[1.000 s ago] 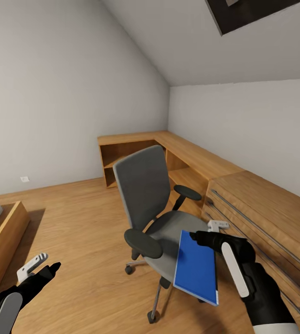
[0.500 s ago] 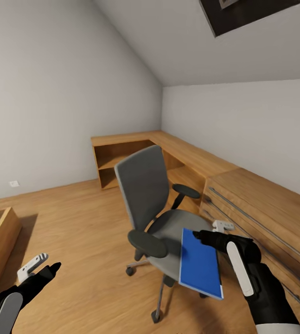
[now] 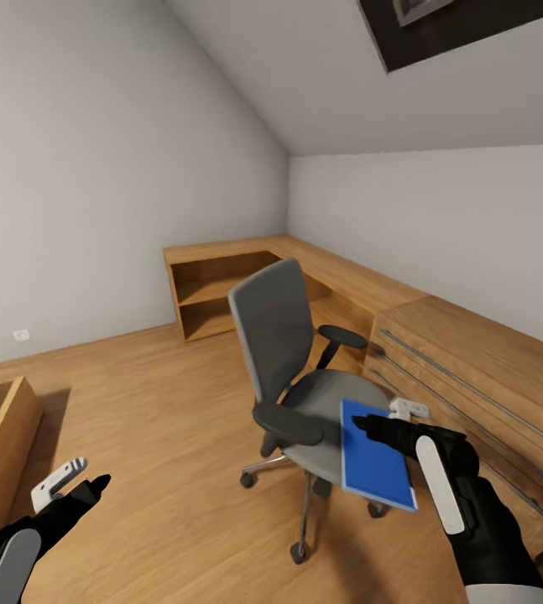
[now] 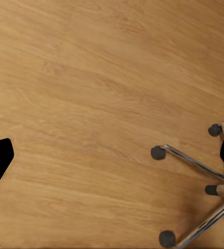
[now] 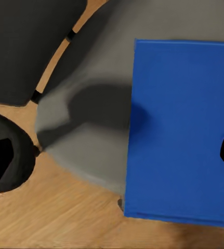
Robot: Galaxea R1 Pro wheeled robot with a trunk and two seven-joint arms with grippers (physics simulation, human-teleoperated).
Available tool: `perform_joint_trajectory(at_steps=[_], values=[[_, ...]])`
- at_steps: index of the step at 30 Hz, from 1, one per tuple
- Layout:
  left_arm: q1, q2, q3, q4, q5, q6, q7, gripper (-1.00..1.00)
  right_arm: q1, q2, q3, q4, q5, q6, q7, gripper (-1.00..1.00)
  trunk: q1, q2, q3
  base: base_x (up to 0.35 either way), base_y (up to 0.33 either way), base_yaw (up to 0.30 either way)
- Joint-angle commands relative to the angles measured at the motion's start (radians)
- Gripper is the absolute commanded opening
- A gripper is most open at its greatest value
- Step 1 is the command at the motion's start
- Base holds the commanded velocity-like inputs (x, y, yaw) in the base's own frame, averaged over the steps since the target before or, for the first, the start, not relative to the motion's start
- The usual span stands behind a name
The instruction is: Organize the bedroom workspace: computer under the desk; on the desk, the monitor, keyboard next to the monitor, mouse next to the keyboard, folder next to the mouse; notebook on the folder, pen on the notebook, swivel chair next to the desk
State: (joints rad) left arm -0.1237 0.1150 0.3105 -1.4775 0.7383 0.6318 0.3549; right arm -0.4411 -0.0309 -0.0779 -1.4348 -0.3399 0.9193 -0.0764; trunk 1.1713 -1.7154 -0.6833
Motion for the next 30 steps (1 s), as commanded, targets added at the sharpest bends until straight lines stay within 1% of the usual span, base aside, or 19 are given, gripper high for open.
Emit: perform_joint_trajectory(at_steps=[1, 7, 12, 15, 16, 19, 20, 21, 22, 24, 25, 28, 30], values=[[-0.001, 0.0, 0.001, -0.001, 0.01, 0.003, 0.009, 1.0, -0.001, -0.001, -0.008, 0.0, -0.011, 0.004, -0.008, 1.0, -0.001, -0.001, -0.001, -0.318, 0.033, -0.001], [-0.001, 0.001, 0.001, -0.001, 0.01, 0.006, 0.009, 1.0, -0.001, -0.001, -0.02, 0.0, -0.012, 0.007, -0.007, 1.0, -0.001, -0.001, -0.001, -0.318, 0.008, -0.006], [-0.001, 0.001, 0.001, -0.007, 0.01, 0.008, 0.007, 1.0, -0.001, 0.0, -0.033, 0.004, -0.014, 0.008, -0.006, 1.0, -0.001, -0.001, -0.001, -0.215, 0.001, -0.143], [-0.001, 0.002, 0.001, -0.015, 0.012, 0.01, 0.006, 1.0, 0.0, 0.001, -0.079, 0.031, -0.037, 0.009, -0.004, 1.0, -0.001, -0.001, -0.001, -0.063, 0.0, -0.249], [-0.001, 0.002, 0.001, -0.019, 0.014, 0.011, 0.006, 1.0, -0.001, 0.0, -0.114, 0.05, -0.064, 0.008, -0.004, 1.0, -0.001, -0.001, -0.001, -0.032, 0.0, -0.27], [-0.001, 0.001, 0.001, -0.025, 0.016, 0.012, 0.006, 1.0, -0.001, -0.001, -0.162, 0.082, -0.117, 0.008, -0.003, 1.0, -0.001, -0.001, -0.001, -0.021, 0.0, -0.275], [-0.001, 0.001, 0.001, -0.032, 0.017, 0.012, 0.006, 1.0, -0.001, -0.001, -0.185, 0.101, -0.157, 0.008, -0.002, 1.0, -0.001, -0.001, -0.001, -0.01, 0.0, -0.276], [-0.001, 0.001, 0.001, -0.038, 0.017, 0.011, 0.006, 1.0, -0.001, -0.002, -0.2, 0.116, -0.198, 0.007, -0.002, 1.0, -0.001, -0.001, -0.001, -0.007, 0.0, -0.277], [-0.001, 0.0, 0.001, -0.04, 0.017, 0.011, 0.006, 1.0, -0.001, -0.003, -0.206, 0.123, -0.219, 0.007, -0.002, 1.0, -0.001, -0.001, -0.001, -0.005, 0.0, -0.277], [-0.001, 0.0, 0.001, -0.043, 0.018, 0.011, 0.007, 1.0, -0.001, -0.004, -0.214, 0.134, -0.256, 0.007, -0.002, 1.0, 0.007, -0.015, -0.007, -0.004, 0.0, -0.277], [-0.001, 0.0, 0.001, -0.045, 0.018, 0.011, 0.007, 1.0, -0.001, -0.005, -0.22, 0.147, -0.289, 0.007, -0.001, 1.0, 0.011, -0.022, -0.01, -0.002, 0.0, -0.277], [-0.001, 0.0, 0.001, -0.047, 0.018, 0.01, 0.007, 1.0, -0.001, -0.007, -0.229, 0.171, -0.328, 0.006, 0.0, 1.0, 0.022, -0.043, -0.02, -0.001, 0.0, -0.277], [-0.001, 0.0, 0.001, -0.048, 0.018, 0.01, 0.008, 1.0, -0.001, -0.008, -0.243, 0.188, -0.349, 0.004, 0.003, 1.0, 0.03, -0.057, -0.026, -0.001, 0.0, -0.269]])
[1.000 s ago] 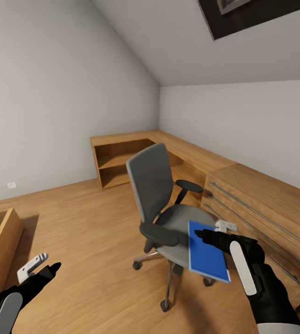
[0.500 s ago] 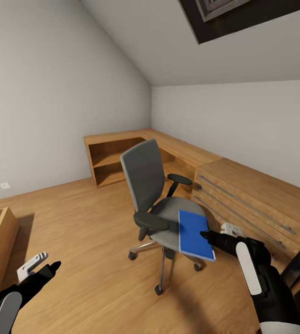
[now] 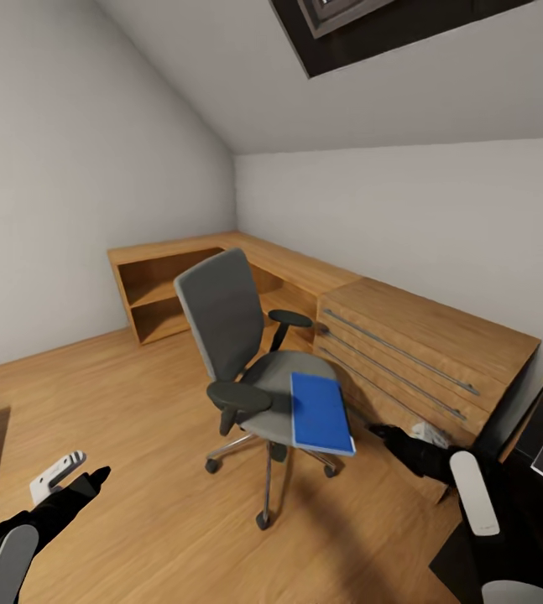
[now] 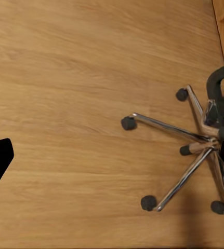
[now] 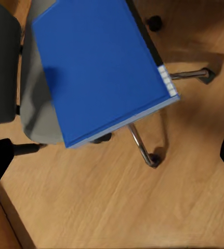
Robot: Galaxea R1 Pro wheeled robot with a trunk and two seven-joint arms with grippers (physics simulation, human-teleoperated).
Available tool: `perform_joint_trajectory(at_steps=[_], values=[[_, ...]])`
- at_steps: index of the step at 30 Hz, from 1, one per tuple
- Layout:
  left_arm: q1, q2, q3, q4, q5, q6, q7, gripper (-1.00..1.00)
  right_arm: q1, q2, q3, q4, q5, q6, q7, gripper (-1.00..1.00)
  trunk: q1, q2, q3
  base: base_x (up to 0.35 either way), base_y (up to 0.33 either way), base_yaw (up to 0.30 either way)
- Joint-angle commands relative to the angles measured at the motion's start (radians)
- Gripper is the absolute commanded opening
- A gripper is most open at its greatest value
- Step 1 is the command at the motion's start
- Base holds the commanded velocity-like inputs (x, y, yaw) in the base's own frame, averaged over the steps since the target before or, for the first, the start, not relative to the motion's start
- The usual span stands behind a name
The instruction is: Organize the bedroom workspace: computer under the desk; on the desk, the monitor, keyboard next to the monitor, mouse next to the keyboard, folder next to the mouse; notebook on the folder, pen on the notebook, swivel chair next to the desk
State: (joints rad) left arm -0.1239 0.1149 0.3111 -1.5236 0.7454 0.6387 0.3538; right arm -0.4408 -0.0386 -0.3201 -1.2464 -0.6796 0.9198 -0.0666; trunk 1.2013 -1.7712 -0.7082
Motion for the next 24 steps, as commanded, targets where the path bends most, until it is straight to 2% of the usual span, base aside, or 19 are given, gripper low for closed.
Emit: perform_joint_trajectory(at_steps=[1, 6, 7, 10, 16, 24], values=[[0.0, 0.0, 0.0, -0.002, 0.011, 0.003, 0.009, 1.0, -0.001, 0.0, -0.011, 0.009, -0.019, 0.004, -0.005, 1.0, 0.004, -0.008, -0.004, -0.001, 0.0, -0.256], [0.0, 0.0, 0.0, -0.003, 0.011, 0.003, 0.01, 1.0, -0.001, -0.001, -0.082, 0.052, -0.058, 0.004, 0.009, 1.0, 0.023, -0.043, -0.02, 0.0, 0.0, -0.2], [0.0, 0.0, 0.0, -0.003, 0.011, 0.002, 0.011, 1.0, -0.001, -0.001, -0.107, 0.062, -0.071, 0.004, 0.02, 1.0, 0.027, -0.05, -0.023, 0.0, 0.0, -0.113], [0.0, 0.0, 0.0, -0.007, 0.01, 0.001, 0.012, 1.0, -0.001, -0.002, -0.136, 0.074, -0.087, 0.005, 0.05, 1.0, 0.038, -0.071, -0.032, 0.0, 0.0, -0.066], [0.0, -0.015, 0.0, -0.024, 0.01, 0.003, 0.013, 1.0, -0.001, -0.001, -0.149, 0.076, -0.093, 0.005, 0.07, 1.0, 0.061, -0.113, -0.051, 0.0, 0.0, -0.013], [0.0, -0.023, 0.0, -0.027, 0.009, 0.004, 0.013, 1.0, -0.001, -0.001, -0.151, 0.074, -0.096, 0.006, 0.072, 1.0, 0.092, -0.169, -0.076, 0.0, 0.0, -0.002]])
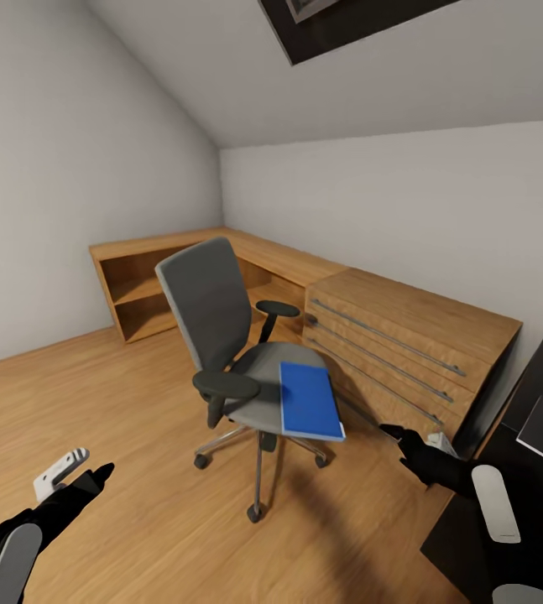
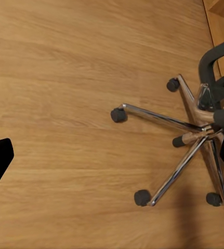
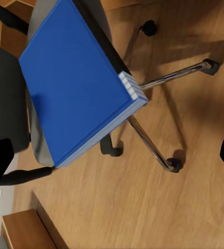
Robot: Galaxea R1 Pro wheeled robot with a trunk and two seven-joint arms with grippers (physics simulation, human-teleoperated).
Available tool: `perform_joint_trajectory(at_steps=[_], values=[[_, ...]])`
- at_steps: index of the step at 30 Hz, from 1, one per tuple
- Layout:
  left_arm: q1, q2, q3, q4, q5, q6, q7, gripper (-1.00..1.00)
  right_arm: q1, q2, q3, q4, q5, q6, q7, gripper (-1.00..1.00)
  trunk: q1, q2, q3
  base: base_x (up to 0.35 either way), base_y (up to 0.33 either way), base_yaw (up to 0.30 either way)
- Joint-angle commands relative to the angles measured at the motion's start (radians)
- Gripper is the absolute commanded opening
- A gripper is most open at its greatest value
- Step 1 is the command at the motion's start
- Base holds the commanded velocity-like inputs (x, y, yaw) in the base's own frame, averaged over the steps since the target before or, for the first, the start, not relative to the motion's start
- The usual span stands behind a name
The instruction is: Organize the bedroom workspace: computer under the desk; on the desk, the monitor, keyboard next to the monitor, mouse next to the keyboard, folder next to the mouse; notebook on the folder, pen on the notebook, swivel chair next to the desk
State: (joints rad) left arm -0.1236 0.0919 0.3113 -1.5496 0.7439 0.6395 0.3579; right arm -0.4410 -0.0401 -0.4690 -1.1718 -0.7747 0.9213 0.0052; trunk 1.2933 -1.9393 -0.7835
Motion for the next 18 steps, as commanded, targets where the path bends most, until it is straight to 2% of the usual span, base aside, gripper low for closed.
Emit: perform_joint_trajectory(at_steps=[1, 18], values=[[-0.001, 0.0, 0.0, -0.002, 0.01, 0.003, 0.009, 1.0, -0.001, 0.0, -0.002, 0.0, -0.001, 0.005, 0.001, 1.0, 0.004, -0.008, -0.004, 0.0, 0.0, 0.0], [-0.001, -0.005, 0.0, -0.004, 0.007, 0.003, 0.01, 1.0, -0.001, 0.001, -0.002, 0.001, 0.0, 0.004, 0.021, 1.0, 0.069, -0.127, -0.057, 0.0, 0.0, 0.0]])
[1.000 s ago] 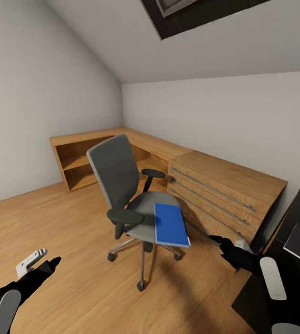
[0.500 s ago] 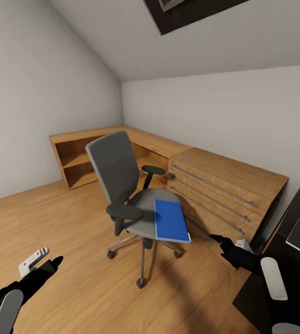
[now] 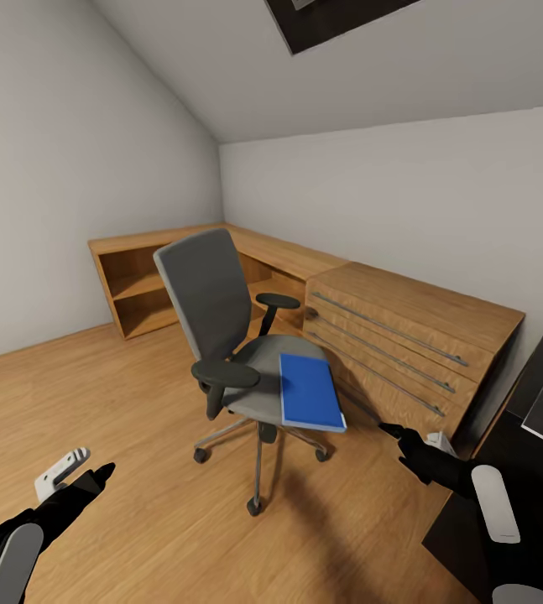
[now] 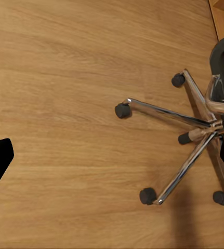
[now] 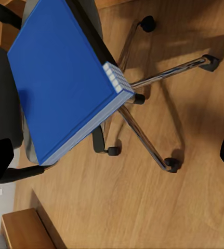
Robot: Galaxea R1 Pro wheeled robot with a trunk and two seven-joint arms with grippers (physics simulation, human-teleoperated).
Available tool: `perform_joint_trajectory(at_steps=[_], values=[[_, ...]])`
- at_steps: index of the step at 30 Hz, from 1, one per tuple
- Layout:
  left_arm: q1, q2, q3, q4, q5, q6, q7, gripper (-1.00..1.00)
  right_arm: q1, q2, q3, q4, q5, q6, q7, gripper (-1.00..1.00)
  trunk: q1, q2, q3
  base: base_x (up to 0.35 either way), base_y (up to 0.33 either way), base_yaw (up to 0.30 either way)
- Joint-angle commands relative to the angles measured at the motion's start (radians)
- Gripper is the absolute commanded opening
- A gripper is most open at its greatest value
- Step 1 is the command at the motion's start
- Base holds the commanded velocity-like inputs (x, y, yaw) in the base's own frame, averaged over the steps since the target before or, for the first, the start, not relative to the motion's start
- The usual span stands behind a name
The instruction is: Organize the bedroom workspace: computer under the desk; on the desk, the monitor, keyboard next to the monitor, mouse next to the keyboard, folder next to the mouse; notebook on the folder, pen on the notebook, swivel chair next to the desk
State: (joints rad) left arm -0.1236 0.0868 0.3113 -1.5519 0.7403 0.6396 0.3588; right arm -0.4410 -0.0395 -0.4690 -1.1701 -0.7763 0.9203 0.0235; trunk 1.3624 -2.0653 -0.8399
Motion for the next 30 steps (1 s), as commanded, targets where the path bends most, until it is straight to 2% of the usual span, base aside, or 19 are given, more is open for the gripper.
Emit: perform_joint_trajectory(at_steps=[1, 14, 16, 21, 26, 30], values=[[-0.001, 0.0, 0.0, -0.001, 0.01, 0.003, 0.009, 1.0, -0.001, 0.0, -0.002, 0.0, 0.002, 0.004, 0.003, 1.0, 0.004, -0.008, -0.004, 0.0, 0.0, 0.0], [-0.001, -0.02, 0.0, 0.0, 0.008, 0.003, 0.011, 1.0, -0.001, 0.004, -0.002, 0.005, -0.005, 0.01, 0.009, 1.0, 0.054, -0.099, -0.045, 0.0, 0.0, 0.0], [-0.001, -0.022, 0.0, 0.0, 0.008, 0.003, 0.011, 1.0, -0.001, 0.002, -0.002, 0.006, -0.052, 0.009, 0.013, 1.0, 0.061, -0.113, -0.051, 0.0, 0.0, 0.0], [-0.001, -0.031, 0.0, 0.002, 0.008, 0.002, 0.011, 1.0, -0.001, 0.001, -0.001, 0.016, -0.085, 0.008, 0.015, 1.0, 0.08, -0.148, -0.067, 0.0, 0.0, 0.0], [-0.001, -0.035, 0.001, 0.001, 0.007, 0.003, 0.011, 1.0, -0.001, 0.001, 0.0, 0.018, -0.092, 0.008, 0.016, 1.0, 0.1, -0.183, -0.083, 0.0, 0.0, 0.0], [-0.001, -0.036, 0.0, 0.001, 0.007, 0.003, 0.011, 1.0, -0.001, -0.001, 0.0, 0.018, -0.093, 0.008, 0.053, 1.0, 0.115, -0.211, -0.095, 0.0, 0.0, 0.0]])
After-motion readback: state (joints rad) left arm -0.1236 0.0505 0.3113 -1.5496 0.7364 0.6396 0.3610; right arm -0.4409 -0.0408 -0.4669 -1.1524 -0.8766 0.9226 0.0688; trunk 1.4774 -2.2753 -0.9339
